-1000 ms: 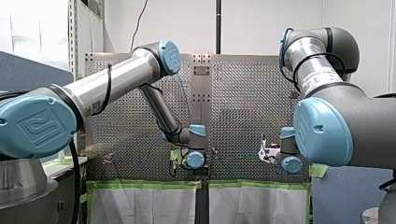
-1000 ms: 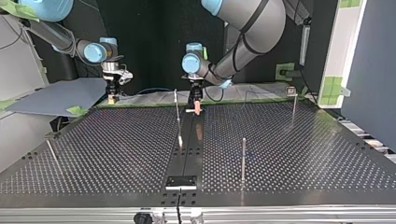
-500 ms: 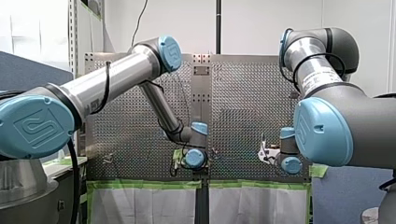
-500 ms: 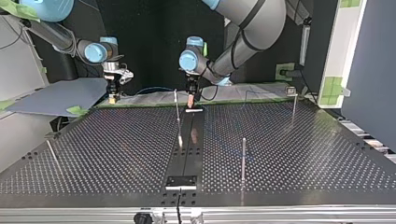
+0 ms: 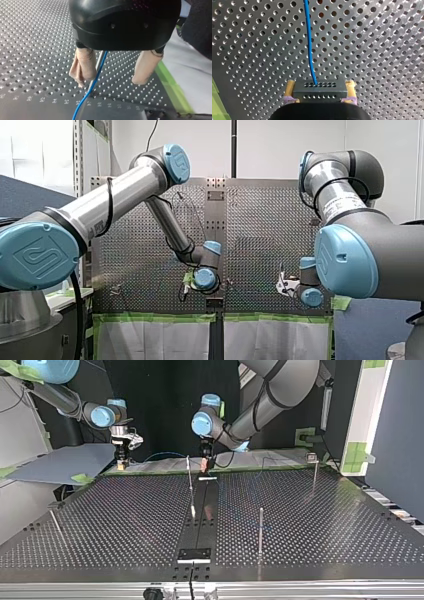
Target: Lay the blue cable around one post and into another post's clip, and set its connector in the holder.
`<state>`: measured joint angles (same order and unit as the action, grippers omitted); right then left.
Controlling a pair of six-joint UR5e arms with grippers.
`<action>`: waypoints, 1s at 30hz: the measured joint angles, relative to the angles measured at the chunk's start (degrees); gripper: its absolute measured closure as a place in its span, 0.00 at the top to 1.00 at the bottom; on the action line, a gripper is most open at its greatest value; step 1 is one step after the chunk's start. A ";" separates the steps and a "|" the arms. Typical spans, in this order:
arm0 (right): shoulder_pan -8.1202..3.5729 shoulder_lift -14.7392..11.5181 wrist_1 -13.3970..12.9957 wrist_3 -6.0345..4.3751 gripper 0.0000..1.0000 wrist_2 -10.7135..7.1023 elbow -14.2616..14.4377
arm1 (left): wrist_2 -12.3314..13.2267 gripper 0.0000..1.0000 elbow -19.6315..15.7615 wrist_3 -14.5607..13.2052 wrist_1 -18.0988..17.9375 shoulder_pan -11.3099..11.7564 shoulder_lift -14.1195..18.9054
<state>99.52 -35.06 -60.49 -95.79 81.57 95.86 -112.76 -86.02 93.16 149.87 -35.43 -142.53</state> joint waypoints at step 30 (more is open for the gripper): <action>-0.01 0.32 0.04 -1.52 0.00 0.00 0.00 | 7.35 1.00 -3.08 1.45 0.01 -2.37 5.83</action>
<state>99.52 -34.74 -60.45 -97.32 81.57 95.86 -105.41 -89.10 94.61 149.88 -37.80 -136.70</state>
